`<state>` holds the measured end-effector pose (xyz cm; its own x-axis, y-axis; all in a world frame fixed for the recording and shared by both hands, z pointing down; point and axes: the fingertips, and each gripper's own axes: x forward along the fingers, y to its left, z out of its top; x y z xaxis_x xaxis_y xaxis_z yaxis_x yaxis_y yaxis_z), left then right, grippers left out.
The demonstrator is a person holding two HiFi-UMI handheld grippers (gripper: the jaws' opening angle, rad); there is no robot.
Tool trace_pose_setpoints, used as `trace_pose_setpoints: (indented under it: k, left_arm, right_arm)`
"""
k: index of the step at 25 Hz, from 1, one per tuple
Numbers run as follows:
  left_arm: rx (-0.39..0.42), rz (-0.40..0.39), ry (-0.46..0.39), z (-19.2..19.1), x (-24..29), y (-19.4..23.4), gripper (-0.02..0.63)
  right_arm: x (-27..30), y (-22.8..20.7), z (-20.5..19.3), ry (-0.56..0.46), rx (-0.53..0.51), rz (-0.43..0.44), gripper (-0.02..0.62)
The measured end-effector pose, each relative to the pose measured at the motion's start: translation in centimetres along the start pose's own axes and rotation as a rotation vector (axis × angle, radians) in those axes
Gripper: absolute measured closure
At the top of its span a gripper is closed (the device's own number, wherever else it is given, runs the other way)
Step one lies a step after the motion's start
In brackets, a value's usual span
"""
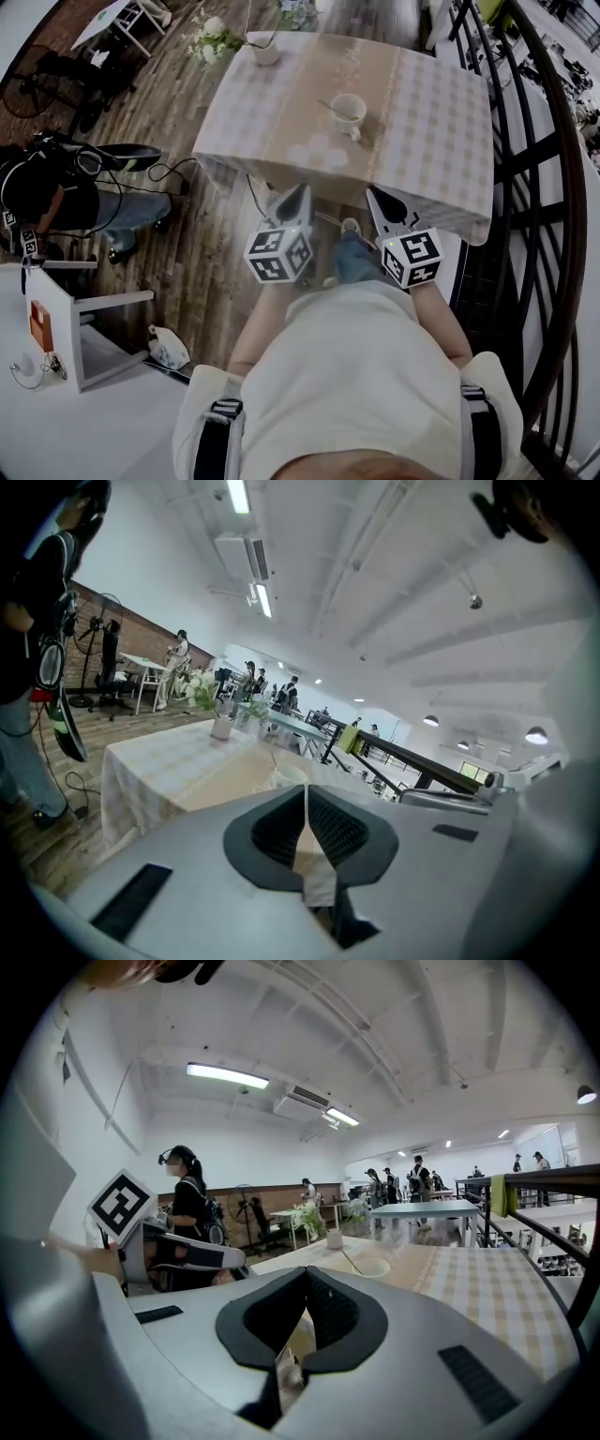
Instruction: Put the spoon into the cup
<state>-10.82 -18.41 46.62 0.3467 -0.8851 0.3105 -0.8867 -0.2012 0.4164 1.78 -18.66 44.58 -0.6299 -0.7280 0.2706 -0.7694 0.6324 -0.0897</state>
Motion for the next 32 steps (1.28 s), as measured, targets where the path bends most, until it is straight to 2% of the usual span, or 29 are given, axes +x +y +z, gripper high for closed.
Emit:
trace_pose_setpoints:
  k: [4, 14, 32]
  left_arm:
    - [0.003, -0.007, -0.023, -0.8, -2.5, -0.7, 0.597]
    - [0.018, -0.014, -0.042, -1.3, -4.8, -1.6, 0.6]
    - [0.022, -0.045, -0.047, -0.5, -4.3, -2.7, 0.6]
  right_arm:
    - [-1.5, 1.6, -0.7, -0.011, -0.009, 0.004, 0.595]
    - [-3.3, 3.0, -1.3, -0.012, -0.017, 0.015, 0.595]
    - [-3.6, 2.6, -0.2, -0.026, -0.065, 0.014, 0.595]
